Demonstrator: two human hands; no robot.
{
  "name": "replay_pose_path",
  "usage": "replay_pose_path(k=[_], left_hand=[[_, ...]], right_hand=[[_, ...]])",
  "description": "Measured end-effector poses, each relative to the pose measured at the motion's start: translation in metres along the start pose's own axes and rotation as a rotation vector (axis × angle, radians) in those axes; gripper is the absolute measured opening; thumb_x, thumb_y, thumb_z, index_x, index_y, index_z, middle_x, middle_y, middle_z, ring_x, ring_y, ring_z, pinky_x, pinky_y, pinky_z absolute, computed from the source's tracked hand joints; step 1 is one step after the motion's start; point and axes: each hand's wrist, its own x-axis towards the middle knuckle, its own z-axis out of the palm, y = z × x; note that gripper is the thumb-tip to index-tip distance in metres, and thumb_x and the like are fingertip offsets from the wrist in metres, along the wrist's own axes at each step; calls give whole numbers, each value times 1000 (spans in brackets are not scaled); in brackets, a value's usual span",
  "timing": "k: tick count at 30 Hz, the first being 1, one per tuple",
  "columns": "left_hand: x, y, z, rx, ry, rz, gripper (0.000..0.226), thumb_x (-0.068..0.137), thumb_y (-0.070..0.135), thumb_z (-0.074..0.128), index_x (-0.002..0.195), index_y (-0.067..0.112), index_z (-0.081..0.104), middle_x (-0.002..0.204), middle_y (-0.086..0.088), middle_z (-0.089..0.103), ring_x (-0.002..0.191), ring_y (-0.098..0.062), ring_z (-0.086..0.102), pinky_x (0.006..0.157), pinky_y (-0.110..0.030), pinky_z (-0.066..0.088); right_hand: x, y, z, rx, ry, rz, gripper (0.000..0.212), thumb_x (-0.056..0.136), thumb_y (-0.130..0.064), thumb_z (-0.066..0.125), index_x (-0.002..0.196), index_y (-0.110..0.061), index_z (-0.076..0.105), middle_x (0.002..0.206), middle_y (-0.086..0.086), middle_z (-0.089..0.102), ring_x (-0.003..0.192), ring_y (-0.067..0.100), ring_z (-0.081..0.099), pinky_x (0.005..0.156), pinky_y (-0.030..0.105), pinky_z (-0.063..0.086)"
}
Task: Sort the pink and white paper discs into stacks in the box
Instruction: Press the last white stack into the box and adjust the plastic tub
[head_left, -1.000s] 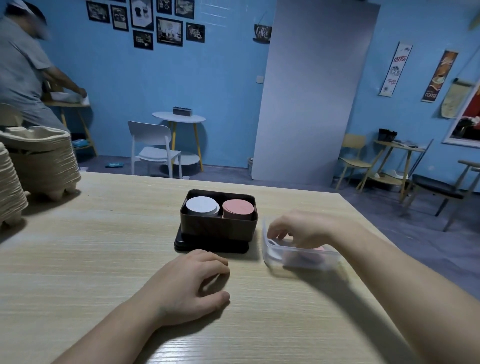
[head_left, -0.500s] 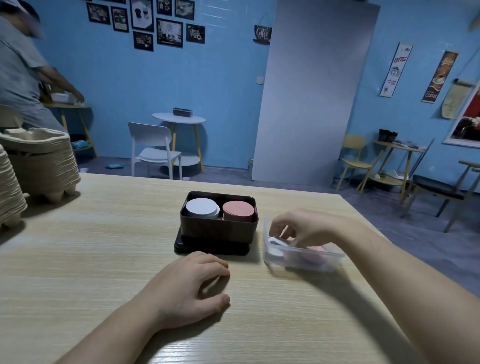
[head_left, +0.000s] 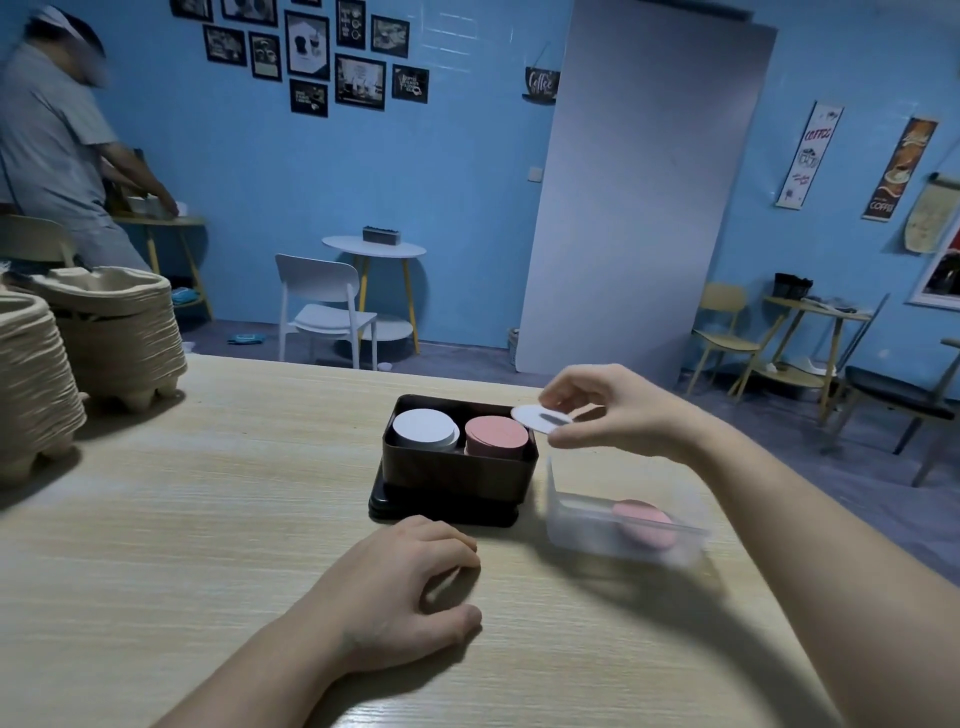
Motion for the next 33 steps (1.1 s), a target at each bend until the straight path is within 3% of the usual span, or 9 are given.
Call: replay_pose_path(k=[3, 8, 15, 20, 26, 30, 33], left_hand=[[0, 0, 0, -8, 2, 7, 55, 85, 70, 59, 129, 38, 65, 137, 31, 55, 127, 10, 43, 105, -23, 43], [0, 0, 0, 4, 11, 15, 56, 85, 69, 59, 130, 36, 65, 136, 27, 57, 126, 7, 45, 105, -25, 44], [1, -2, 2, 3, 20, 24, 55, 85, 68, 61, 127, 34, 66, 134, 24, 59, 124, 2, 48, 104, -28, 45], [1, -3, 3, 7, 27, 24, 55, 84, 68, 60, 127, 34, 66, 133, 23, 60, 122, 1, 49, 103, -29, 46], [1, -1, 1, 2, 25, 14, 55, 85, 68, 61, 129, 35, 65, 135, 25, 58, 125, 4, 46, 104, -27, 45], [1, -1, 1, 0, 18, 9, 56, 84, 69, 60, 129, 36, 65, 136, 27, 57, 127, 5, 45, 105, -26, 44], [1, -1, 1, 2, 16, 5, 56, 84, 70, 59, 128, 36, 66, 135, 28, 58, 126, 7, 46, 104, -24, 44]], right_hand=[[21, -16, 26, 43, 12, -36, 33, 80, -16, 91, 107, -19, 73, 104, -2, 75, 97, 9, 71, 93, 34, 57], [60, -31, 72, -13, 61, -37, 39, 69, -43, 89, 101, -28, 72, 104, -10, 74, 100, 12, 72, 96, 40, 59], [81, -40, 99, -189, 49, -51, 35, 78, -41, 89, 101, -27, 67, 102, -15, 68, 91, -5, 65, 74, 19, 49], [85, -34, 107, -269, 66, -75, 34, 77, -47, 88, 97, -28, 68, 99, -14, 70, 96, 8, 66, 88, 32, 58], [76, -37, 102, -252, 83, -96, 30, 80, -48, 85, 93, -29, 67, 95, -14, 69, 95, 8, 65, 85, 30, 55], [57, -37, 73, -218, 145, -69, 22, 83, -40, 82, 81, -23, 69, 83, -9, 72, 81, 10, 67, 77, 35, 56], [34, -29, 36, -255, 120, -10, 32, 86, -44, 81, 76, -18, 66, 73, -7, 68, 65, 8, 57, 62, 29, 47]])
